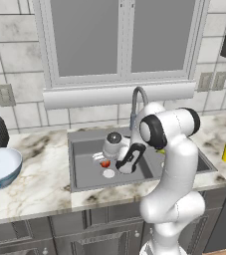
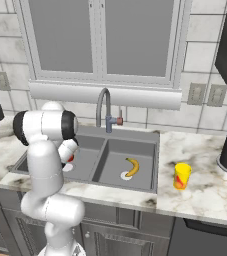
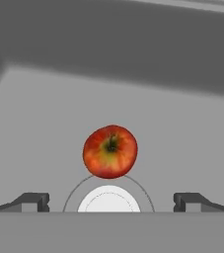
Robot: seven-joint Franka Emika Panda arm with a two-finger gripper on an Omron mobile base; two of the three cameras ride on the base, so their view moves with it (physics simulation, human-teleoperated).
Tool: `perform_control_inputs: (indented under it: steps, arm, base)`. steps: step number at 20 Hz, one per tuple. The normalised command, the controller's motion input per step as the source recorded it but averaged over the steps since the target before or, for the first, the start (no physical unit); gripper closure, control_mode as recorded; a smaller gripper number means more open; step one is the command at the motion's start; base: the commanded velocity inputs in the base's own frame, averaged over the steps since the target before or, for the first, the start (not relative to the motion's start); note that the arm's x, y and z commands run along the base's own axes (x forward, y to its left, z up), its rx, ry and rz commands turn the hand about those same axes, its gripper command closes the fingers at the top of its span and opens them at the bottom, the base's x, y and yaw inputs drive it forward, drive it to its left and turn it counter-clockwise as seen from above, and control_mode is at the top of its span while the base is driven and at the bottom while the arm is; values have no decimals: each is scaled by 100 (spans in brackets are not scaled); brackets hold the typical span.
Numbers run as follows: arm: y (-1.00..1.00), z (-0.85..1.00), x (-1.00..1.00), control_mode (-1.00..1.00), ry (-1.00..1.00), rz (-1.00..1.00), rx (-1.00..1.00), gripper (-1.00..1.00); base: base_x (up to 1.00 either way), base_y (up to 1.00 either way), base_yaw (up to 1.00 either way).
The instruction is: Remove the banana and apple from the sink. Then move the bowl and cup from the counter to the sink for washing.
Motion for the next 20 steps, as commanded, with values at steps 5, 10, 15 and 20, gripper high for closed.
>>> perform_control_inputs:
  steps: [5, 10, 15, 20]
  arm:
    - [2, -9, 14, -100, 0, 0, 0, -100]
    - [1, -11, 12, -100, 0, 0, 0, -100]
    - [0, -10, 13, -100, 1, 0, 0, -100]
    - [0, -9, 14, -100, 2, 0, 0, -100]
  base:
    - [0, 0, 0]
    - [0, 0, 0]
    - [0, 0, 0]
    - [0, 0, 0]
